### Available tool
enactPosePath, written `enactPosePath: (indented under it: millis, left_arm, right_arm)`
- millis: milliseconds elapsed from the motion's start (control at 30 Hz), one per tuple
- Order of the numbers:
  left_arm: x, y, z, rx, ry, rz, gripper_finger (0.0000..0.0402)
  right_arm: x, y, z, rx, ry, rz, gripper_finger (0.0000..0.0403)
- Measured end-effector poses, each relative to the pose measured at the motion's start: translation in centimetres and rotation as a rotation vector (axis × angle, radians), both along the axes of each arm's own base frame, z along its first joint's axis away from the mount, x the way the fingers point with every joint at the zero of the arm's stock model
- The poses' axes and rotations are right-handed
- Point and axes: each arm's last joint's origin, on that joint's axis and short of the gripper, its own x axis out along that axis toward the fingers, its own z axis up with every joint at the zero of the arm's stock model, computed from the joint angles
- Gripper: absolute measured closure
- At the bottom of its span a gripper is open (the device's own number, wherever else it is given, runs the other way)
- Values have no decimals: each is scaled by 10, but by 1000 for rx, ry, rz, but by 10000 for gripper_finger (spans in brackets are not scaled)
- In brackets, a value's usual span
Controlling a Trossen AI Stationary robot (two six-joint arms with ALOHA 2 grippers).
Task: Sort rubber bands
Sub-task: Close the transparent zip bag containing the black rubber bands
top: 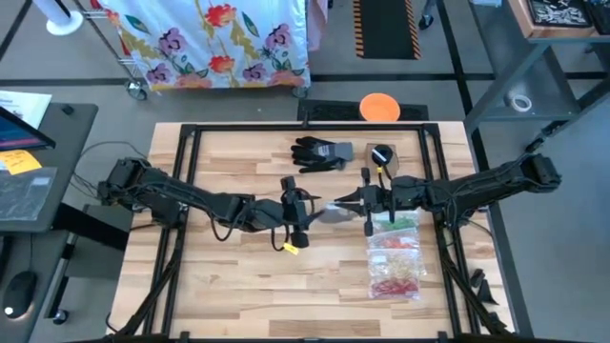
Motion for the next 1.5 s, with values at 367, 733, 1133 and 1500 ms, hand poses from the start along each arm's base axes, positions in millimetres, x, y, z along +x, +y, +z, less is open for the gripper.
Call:
enactPosePath:
  millis: [367, 733, 1133, 1500]
  left_arm:
    - [18, 5, -11, -11, -64, -45, 174]
    - [18, 6, -10, -53, -79, -33, 210]
    - [18, 6, -10, -42, -75, -32, 393]
    - [11, -3, -6, 30, -70, 51, 401]
  right_arm:
    - [0, 0, 0, 0, 2, 1, 372]
    - [0, 0, 0, 0, 0, 1, 372]
    - [0, 0, 0, 0, -2, 2, 372]
    - [0, 0, 1, 0, -6, 3, 372]
